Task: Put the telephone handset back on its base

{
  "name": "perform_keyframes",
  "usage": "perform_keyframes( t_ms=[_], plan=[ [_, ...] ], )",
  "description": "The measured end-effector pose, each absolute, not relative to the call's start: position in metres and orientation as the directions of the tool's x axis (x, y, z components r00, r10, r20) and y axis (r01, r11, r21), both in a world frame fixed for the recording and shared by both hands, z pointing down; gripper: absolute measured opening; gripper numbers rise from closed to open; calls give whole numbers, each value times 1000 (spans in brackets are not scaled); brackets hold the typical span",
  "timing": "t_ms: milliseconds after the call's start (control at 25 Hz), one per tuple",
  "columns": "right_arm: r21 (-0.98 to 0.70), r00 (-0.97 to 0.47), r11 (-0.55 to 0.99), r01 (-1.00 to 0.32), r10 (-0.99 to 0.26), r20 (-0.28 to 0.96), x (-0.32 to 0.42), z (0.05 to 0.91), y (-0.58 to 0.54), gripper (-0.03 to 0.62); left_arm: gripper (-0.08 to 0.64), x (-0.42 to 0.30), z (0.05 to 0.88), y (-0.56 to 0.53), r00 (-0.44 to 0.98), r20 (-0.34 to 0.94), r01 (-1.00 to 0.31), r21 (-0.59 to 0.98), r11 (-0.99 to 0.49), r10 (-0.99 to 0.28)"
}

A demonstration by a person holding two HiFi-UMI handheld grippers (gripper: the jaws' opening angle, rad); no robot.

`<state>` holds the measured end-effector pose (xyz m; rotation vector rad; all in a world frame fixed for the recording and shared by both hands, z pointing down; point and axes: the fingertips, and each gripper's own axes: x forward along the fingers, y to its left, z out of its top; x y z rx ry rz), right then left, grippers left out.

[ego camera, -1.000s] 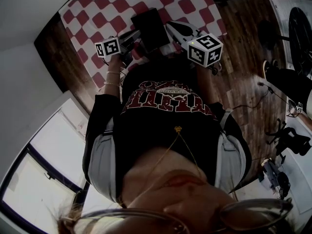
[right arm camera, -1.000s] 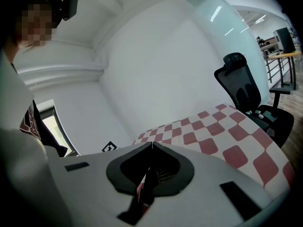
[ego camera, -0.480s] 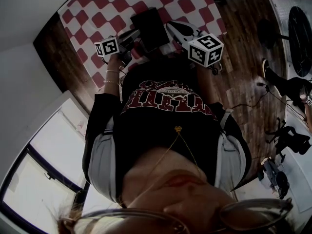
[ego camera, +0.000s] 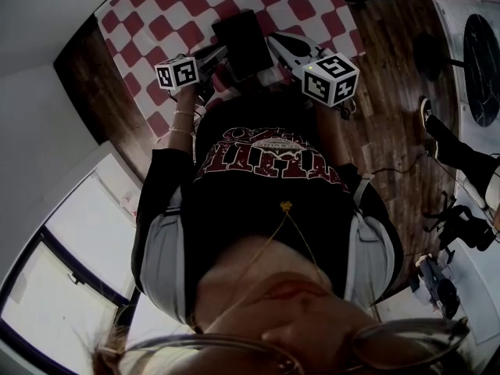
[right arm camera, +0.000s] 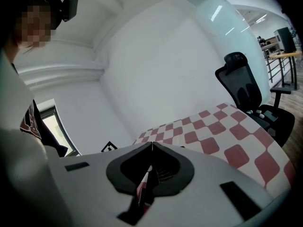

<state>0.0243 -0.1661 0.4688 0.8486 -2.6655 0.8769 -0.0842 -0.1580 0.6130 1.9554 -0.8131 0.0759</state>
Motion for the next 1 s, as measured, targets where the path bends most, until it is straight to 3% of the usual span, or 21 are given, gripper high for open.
perform_keyframes(
  t_ms=[280, 1000],
  plan=[
    [-474, -822, 672, -569, -443, 358, 18, 468, -162, 20, 91, -91, 632, -152, 715, 459, -642, 729, -236, -528],
    [-456, -819, 682, -572, -446, 360, 14, 470, -156, 20, 98, -89, 629, -153, 608, 564, -773, 582, -253, -558]
  ],
)
